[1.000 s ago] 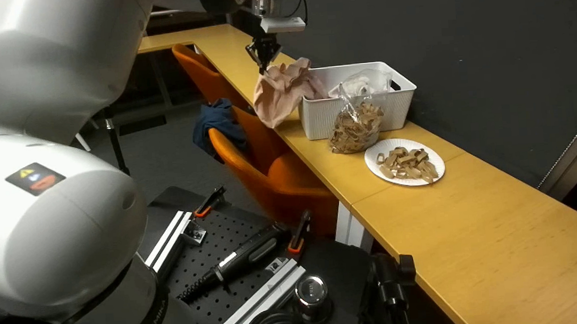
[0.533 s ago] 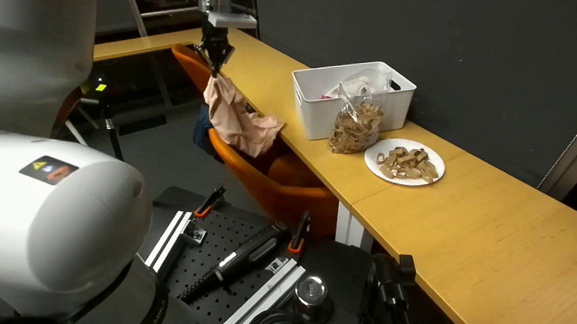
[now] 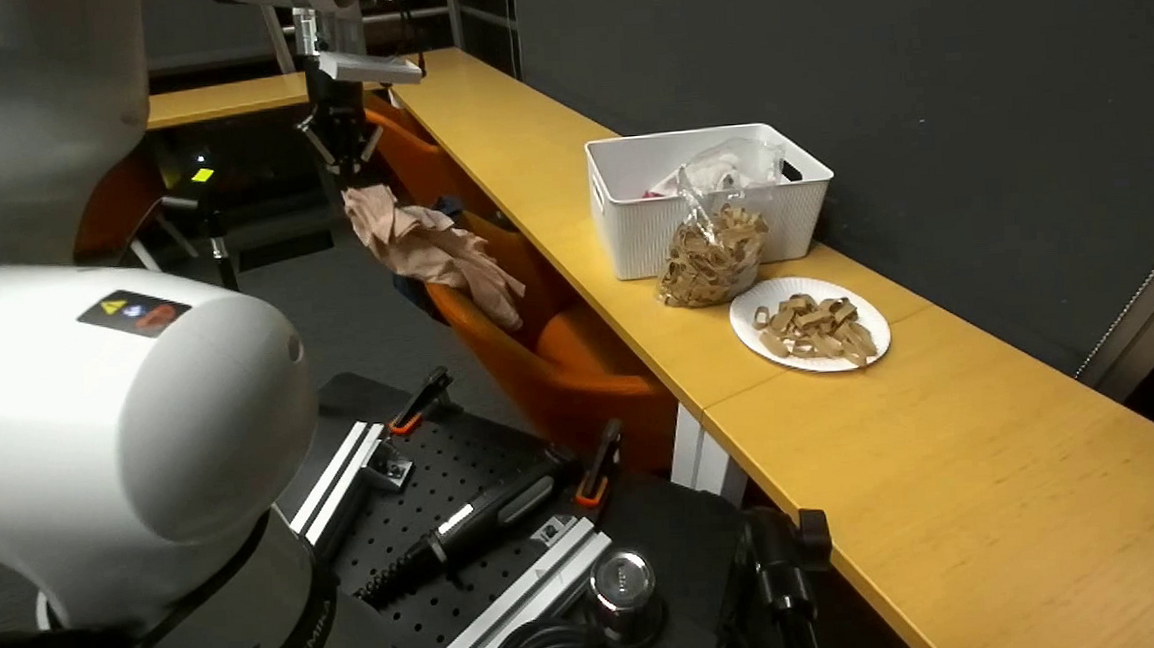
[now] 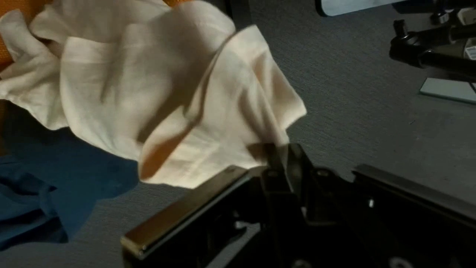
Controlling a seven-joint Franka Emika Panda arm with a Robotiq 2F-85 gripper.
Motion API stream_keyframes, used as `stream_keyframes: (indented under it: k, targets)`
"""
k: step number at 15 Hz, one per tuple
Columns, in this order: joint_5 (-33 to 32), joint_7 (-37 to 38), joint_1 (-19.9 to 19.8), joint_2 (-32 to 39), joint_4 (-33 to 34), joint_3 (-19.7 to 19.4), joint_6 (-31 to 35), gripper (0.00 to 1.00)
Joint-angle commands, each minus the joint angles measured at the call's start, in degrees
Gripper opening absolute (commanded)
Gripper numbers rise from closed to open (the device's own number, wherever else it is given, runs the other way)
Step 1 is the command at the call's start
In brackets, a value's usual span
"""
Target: Put the cloth on the chair
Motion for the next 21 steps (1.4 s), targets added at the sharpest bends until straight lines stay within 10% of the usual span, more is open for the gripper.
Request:
stream_keyframes:
  k: [1,9,21]
  targets:
    - [-0.4,0.7,-0.1,-1.1,-0.9,0.2,0.5,0.44]
    - [1.0,3.1,-5.6,-11.6,-4.1,-2.1,1.3,1.0]
    - [7.1,3.8,-13.7,-26.4,-15.3,-8.5,2.5,1.0]
